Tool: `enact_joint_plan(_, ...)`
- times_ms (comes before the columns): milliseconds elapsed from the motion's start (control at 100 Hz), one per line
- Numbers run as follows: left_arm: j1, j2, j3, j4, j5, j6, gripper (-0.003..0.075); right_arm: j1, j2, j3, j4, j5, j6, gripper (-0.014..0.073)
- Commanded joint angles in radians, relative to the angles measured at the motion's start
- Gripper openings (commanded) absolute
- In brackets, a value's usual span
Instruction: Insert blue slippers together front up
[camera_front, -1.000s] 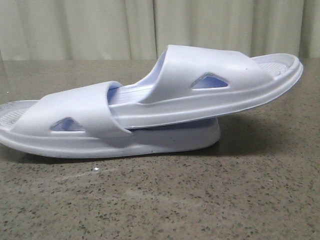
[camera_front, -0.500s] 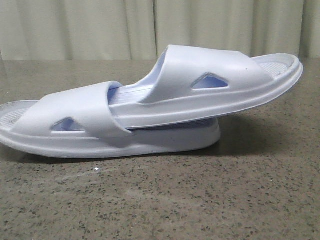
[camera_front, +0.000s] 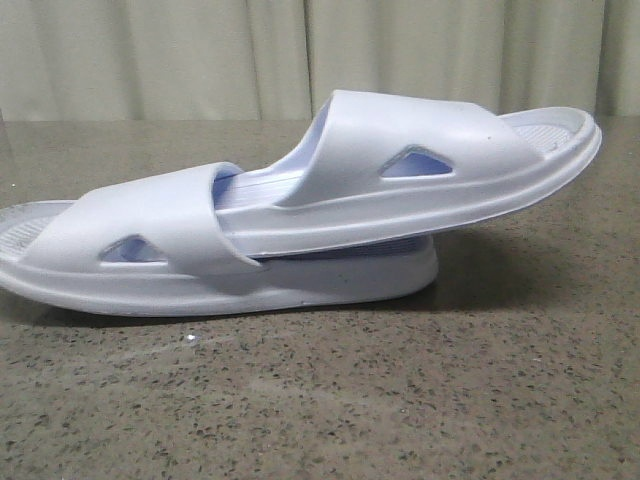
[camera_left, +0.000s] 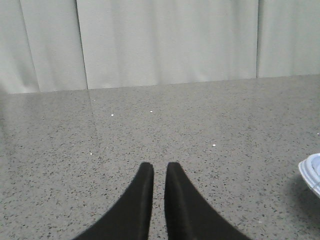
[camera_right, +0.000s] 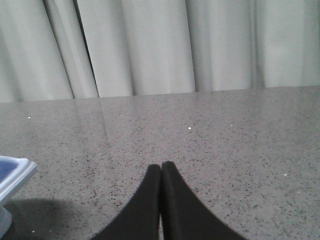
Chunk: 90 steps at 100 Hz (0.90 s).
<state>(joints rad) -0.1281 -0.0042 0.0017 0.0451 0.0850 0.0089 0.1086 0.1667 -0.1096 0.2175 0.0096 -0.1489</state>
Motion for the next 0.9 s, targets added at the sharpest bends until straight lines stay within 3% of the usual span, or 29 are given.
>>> enact_joint_plan(0,0.003,-0.03,0.01,-0.006,-0.085,-0.009,0.0016,-0.002,0.009,0.007,-0.135,-0.134,0.123,-0.0107)
enact_joint_plan(110,0.003,-0.03,0.01,-0.006,-0.085,-0.009,0.0016,-0.002,-0.001,0.045,-0.201,-0.161,0.192,-0.0107)
enact_joint_plan(470,0.003,-0.03,0.01,-0.006,-0.085,-0.009,0.0016,-0.002,-0.201,0.14,-0.205,-0.143,0.194,-0.0107)
enact_joint_plan(890,0.003,-0.03,0.01,-0.006,-0.085,-0.009,0.0016,-0.003,-0.197,0.14,-0.211,-0.089,0.194,-0.0107)
